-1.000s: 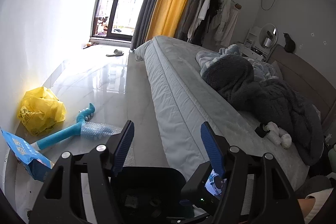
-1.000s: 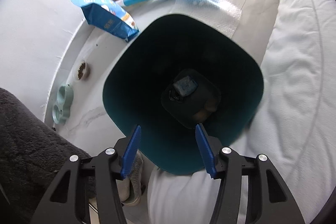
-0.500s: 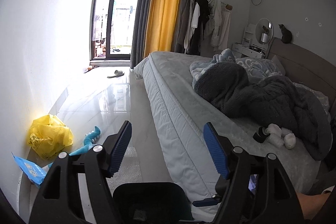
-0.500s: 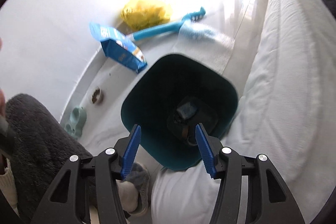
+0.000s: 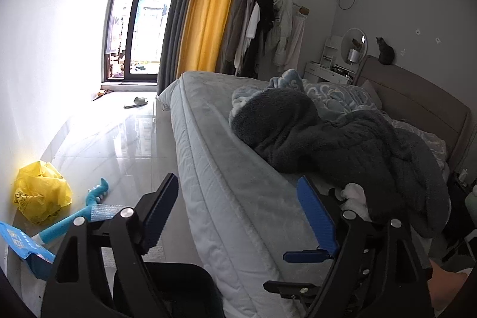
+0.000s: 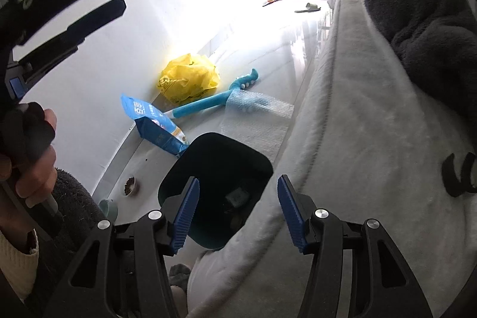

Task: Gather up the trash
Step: 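Move both open tools back over the bed toward the remaining trash, then close the right tool on the white sock ball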

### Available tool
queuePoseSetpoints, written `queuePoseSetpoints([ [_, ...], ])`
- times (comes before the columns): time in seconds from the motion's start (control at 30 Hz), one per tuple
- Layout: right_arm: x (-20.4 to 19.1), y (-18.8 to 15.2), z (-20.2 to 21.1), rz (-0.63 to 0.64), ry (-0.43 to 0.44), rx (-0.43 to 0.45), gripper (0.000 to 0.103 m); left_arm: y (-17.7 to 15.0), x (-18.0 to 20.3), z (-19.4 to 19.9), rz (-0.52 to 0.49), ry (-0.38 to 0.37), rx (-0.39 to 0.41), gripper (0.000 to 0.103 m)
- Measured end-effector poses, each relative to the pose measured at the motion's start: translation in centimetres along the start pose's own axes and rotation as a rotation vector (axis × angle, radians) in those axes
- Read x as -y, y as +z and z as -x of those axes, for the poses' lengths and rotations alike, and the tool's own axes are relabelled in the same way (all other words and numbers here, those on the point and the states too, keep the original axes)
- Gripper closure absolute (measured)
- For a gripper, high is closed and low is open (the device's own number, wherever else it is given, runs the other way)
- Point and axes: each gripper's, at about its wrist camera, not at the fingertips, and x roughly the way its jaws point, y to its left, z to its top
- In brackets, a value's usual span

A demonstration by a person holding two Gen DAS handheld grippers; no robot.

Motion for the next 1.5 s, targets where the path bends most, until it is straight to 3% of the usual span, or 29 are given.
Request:
queuePoseSetpoints([
  [0.2, 2.9, -0.7, 3.2, -0.016, -0.071, 0.065, 0.045, 0.5, 3.2, -1.3, -0.071, 0.009, -0.019, 0.017],
  [0.57, 6.9, -2.2, 7.6, -0.061, -0.159, 0.167, 0.039, -0.6, 7.1, -5.0, -0.077, -0.039, -0.077, 0.009],
  [1.07, 12.7, -4.5, 10.2, -0.085, -0.268, 0.218, 0.034, -1.4, 10.9, -9.9, -0.142, -0.131, -0.118, 0.008],
  [1.5, 18.0, -6.9, 11.8, -0.137, -0.376, 0.248, 0.033, -3.9, 12.8, -15.7, -0.197, -0.183, -0.206, 0.008],
])
